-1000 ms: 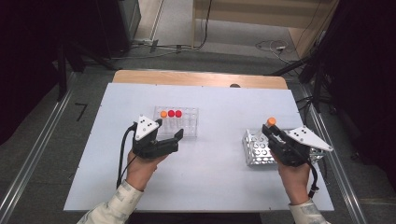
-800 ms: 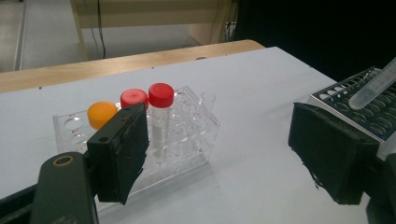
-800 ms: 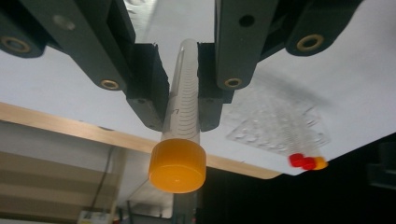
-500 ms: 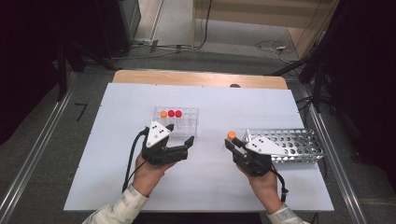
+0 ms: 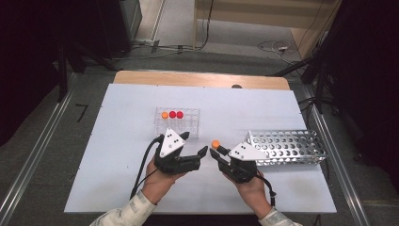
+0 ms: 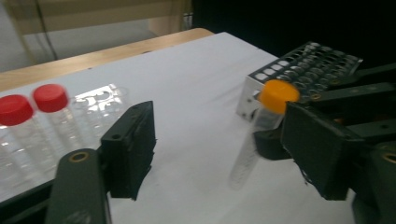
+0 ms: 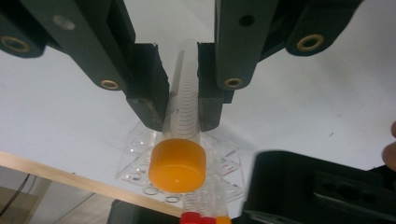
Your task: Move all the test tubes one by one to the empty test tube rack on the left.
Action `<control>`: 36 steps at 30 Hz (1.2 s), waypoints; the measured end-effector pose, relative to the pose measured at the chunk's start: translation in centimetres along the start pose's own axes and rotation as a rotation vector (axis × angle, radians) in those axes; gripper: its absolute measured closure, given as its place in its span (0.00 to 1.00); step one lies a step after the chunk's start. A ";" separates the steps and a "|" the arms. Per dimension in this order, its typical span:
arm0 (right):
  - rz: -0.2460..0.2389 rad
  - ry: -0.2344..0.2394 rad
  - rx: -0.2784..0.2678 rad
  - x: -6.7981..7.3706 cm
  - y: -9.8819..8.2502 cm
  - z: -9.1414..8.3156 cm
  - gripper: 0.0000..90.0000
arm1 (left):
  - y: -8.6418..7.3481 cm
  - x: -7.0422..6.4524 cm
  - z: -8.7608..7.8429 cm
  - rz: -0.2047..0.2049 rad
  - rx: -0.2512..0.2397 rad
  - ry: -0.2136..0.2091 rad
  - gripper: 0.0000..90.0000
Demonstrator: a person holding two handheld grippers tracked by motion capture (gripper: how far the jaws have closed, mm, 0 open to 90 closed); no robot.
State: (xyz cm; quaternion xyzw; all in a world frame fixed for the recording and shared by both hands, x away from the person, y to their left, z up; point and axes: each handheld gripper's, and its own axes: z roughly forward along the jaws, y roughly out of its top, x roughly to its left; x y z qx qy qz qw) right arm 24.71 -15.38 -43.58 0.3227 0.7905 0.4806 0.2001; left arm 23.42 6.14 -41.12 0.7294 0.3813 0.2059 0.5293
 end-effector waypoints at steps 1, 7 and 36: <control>-0.005 0.007 0.001 0.2 0.0 0.1 0.80 | 0.0 -0.2 0.1 0.007 -0.002 -0.017 0.36; -0.034 0.040 0.011 1.6 0.1 0.7 0.80 | -0.2 -1.2 0.4 0.050 -0.006 -0.084 0.65; -0.012 0.048 0.046 -1.7 -0.6 -1.5 0.23 | 0.9 3.1 -1.4 -0.030 -0.011 0.029 0.78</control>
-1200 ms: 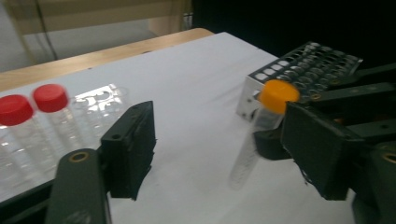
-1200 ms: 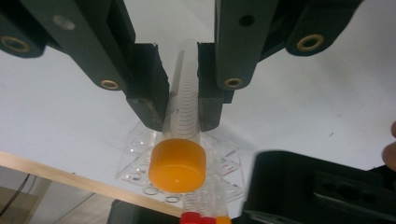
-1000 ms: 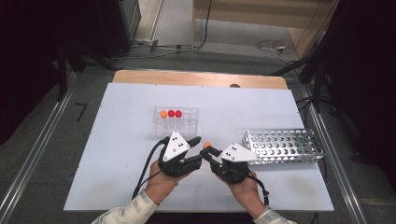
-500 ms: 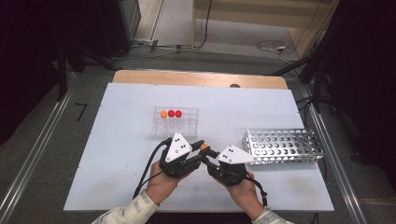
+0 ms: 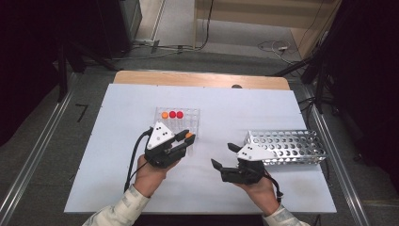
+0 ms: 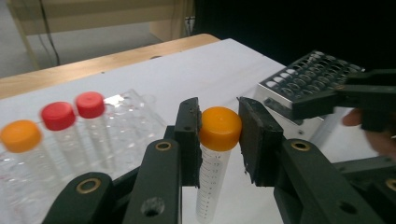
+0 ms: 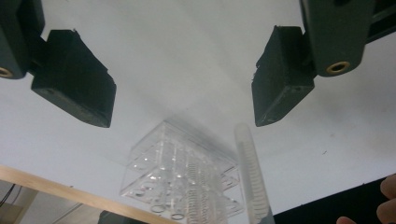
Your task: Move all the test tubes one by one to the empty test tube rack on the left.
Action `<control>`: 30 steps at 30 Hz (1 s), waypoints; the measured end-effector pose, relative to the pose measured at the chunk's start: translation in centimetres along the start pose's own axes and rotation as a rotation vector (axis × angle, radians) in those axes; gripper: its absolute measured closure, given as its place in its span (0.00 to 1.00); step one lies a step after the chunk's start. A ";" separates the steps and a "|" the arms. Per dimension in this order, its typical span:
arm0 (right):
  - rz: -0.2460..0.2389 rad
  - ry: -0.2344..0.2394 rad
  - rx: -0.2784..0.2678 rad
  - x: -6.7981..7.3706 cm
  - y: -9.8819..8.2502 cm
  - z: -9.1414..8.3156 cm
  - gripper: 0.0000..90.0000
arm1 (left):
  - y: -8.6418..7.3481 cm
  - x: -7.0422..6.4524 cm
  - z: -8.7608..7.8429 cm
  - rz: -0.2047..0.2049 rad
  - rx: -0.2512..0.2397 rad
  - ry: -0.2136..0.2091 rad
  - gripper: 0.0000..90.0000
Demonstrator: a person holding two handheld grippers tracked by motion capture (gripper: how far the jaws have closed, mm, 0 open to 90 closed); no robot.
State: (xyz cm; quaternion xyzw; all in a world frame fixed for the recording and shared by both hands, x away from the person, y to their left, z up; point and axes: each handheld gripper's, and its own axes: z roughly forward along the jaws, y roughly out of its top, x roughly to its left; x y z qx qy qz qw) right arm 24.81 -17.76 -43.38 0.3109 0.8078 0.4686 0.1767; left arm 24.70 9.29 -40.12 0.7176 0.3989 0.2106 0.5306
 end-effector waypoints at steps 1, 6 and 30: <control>0.003 0.000 -0.007 -0.4 -0.1 -0.4 0.22 | 0.0 0.3 -0.1 -0.003 -0.001 0.011 0.78; 0.037 -0.016 -0.025 -1.6 -0.8 -2.3 0.21 | 0.3 1.8 -0.6 -0.020 -0.007 0.052 0.78; 0.102 -0.115 -0.014 -4.2 -2.7 -5.0 0.22 | 3.5 8.3 -2.0 -0.071 -0.059 0.261 0.78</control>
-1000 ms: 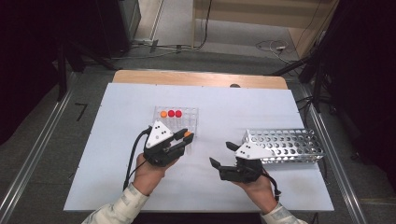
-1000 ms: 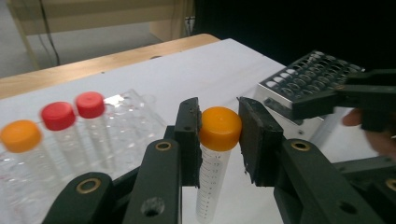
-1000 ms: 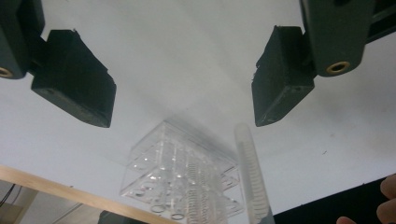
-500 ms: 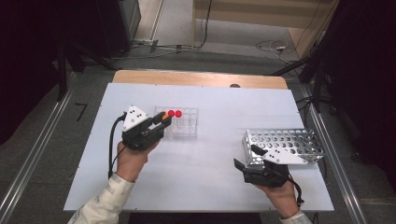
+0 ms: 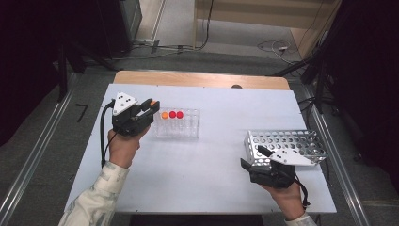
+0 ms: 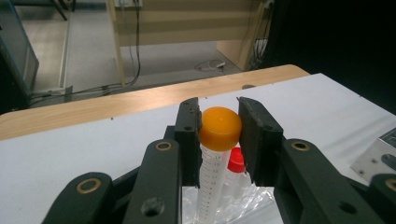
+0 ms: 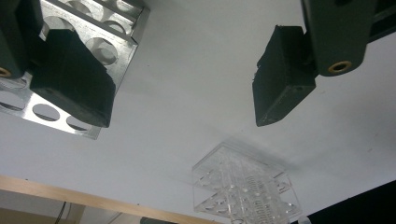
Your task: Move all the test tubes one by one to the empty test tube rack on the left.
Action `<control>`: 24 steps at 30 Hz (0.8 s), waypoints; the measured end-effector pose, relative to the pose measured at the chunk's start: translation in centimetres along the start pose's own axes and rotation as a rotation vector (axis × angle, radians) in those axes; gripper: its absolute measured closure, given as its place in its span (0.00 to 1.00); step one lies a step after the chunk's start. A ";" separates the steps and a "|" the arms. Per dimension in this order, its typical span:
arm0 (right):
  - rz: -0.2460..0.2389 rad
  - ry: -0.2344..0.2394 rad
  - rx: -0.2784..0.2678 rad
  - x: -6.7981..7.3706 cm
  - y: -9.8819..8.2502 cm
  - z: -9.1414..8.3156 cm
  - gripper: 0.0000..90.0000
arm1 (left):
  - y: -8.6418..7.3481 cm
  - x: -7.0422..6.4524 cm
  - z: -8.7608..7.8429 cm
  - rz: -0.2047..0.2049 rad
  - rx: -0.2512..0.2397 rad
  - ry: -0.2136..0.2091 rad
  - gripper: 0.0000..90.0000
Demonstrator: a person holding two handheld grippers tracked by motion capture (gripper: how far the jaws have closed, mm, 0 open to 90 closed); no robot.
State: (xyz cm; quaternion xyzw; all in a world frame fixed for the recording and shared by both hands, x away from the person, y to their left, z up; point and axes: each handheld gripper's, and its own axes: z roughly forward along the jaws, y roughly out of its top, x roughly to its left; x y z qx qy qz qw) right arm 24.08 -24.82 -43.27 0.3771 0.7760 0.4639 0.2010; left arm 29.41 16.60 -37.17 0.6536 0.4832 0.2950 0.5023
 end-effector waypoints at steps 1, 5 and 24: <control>0.002 -0.001 0.001 0.0 0.0 0.0 0.22 | 0.0 0.1 0.2 0.000 0.000 0.004 0.78; 0.002 -0.001 0.001 0.0 0.0 0.0 0.22 | 0.1 0.4 0.5 -0.005 -0.001 0.017 0.78; 0.008 0.001 0.001 -0.1 0.0 0.0 0.23 | -0.2 0.5 1.7 0.017 0.006 0.048 0.78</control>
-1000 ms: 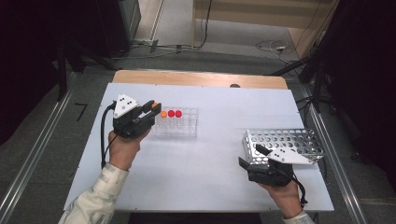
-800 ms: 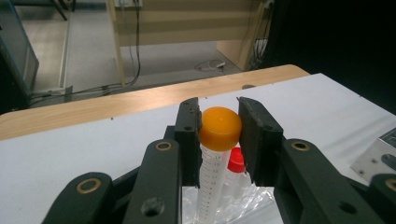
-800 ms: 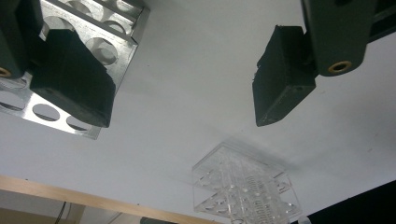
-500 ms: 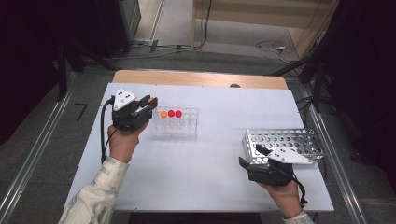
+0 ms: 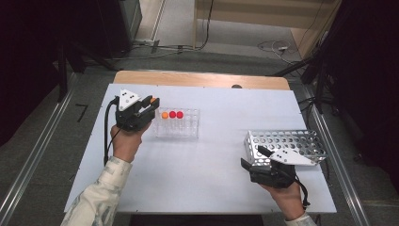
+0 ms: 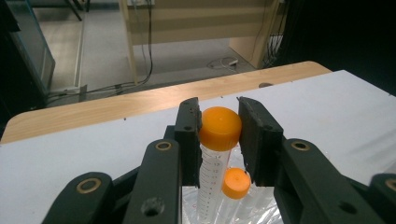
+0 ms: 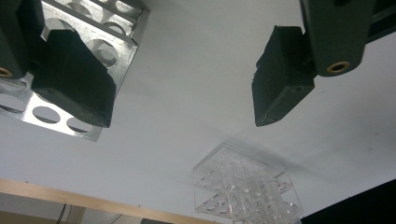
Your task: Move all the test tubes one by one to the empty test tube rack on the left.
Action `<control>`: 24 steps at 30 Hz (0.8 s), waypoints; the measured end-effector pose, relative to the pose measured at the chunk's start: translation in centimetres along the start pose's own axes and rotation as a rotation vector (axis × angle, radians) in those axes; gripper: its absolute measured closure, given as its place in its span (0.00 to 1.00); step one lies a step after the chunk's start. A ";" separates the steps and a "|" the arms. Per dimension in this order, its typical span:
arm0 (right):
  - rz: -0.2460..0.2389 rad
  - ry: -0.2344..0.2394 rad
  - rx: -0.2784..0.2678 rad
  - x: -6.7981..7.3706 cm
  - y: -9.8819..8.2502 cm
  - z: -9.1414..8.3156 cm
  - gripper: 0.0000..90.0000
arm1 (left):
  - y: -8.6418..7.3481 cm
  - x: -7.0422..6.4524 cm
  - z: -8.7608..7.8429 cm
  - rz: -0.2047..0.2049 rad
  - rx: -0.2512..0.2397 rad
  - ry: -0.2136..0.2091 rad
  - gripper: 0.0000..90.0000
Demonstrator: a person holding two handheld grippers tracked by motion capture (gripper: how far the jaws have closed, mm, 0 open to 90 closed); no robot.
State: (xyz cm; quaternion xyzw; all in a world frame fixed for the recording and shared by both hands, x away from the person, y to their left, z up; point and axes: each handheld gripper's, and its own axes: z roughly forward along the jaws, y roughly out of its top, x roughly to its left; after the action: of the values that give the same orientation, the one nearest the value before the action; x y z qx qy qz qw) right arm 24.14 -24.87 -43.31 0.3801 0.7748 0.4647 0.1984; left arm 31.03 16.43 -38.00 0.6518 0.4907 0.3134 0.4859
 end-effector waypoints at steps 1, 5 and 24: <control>0.003 -0.001 0.001 0.0 0.0 0.0 0.23 | 0.0 0.0 0.0 -0.001 -0.001 0.001 0.78; 0.005 -0.003 0.006 0.0 0.0 0.0 0.23 | -0.1 0.1 0.2 -0.005 0.000 0.004 0.78; 0.009 -0.008 0.008 -0.1 0.0 0.0 0.23 | -1.0 0.0 0.6 0.008 0.007 0.009 0.78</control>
State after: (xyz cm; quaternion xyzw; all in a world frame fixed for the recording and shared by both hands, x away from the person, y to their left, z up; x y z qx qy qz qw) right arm 24.20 -24.92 -43.33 0.3862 0.7740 0.4612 0.1978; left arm 31.22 16.27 -39.15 0.6541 0.4914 0.3162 0.4803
